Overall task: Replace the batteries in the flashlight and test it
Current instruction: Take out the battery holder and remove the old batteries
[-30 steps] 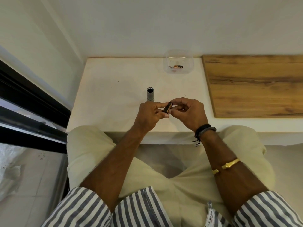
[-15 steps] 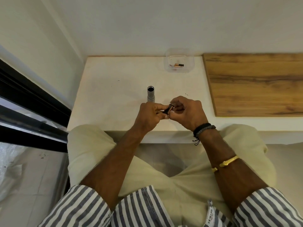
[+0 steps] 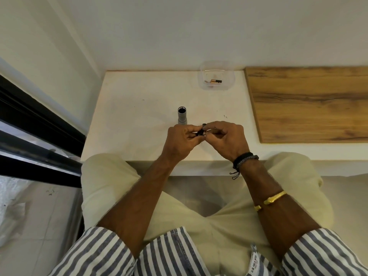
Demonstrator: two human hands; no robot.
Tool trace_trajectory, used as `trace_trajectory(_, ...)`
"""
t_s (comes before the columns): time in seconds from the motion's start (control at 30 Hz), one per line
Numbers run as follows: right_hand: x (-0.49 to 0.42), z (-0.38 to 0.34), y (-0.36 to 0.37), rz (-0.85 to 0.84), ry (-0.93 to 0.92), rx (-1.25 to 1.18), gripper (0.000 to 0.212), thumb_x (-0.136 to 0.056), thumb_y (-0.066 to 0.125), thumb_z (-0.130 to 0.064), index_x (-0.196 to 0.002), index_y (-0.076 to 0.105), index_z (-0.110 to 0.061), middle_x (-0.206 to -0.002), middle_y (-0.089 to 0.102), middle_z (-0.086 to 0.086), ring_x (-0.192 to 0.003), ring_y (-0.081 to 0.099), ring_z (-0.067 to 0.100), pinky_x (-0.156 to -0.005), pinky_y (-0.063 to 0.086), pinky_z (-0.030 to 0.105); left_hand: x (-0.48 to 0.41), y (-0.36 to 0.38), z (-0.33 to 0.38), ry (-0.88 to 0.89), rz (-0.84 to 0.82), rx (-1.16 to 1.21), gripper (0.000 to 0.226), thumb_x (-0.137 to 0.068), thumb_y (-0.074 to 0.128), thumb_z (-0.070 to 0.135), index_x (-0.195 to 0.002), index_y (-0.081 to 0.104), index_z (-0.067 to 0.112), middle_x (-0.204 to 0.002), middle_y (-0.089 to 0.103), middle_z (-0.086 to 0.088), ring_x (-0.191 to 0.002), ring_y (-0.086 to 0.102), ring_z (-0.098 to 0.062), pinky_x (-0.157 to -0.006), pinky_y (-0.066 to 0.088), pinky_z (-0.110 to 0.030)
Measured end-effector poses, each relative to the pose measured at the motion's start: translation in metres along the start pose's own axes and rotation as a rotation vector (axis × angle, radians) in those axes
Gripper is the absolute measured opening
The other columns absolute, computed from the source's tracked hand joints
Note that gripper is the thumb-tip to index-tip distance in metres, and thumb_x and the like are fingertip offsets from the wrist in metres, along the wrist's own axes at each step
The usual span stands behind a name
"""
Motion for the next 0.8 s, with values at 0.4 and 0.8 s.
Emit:
trace_trajectory(0.4,-0.009,0.030,-0.008,0.107,0.486,-0.386,0.016,-0.071,0.086,-0.009,-0.077,0.079,-0.023,-0.081,0.079,0.002,-0.086,0.077,0.024,-0.082,0.063,0.039,0.001,0.013,-0.005,-0.169,0.103,0.134,0.031,-0.083,0.077,0.015,-0.115,0.073,0.013,-0.105,0.076,0.000,-0.083,0.071,0.004,-0.081,0.057,-0.018)
trace_trajectory(0.8,-0.026,0.065,-0.008,0.317,0.485,0.033,0.012,-0.079,0.078,-0.012,-0.090,0.079,-0.017,-0.085,0.077,-0.001,-0.084,0.073,0.017,-0.079,0.060,0.032,0.007,0.015,-0.008,-0.711,0.049,1.224,0.028,-0.092,0.064,0.002,-0.118,0.062,-0.005,-0.117,0.070,-0.022,-0.110,0.068,-0.033,-0.094,0.055,-0.035)
Point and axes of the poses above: each hand's wrist, its own x-axis away from the middle knuckle, its own y-axis out of the palm, z = x × y, the point moved 1 cm from there along -x, towards the middle knuckle
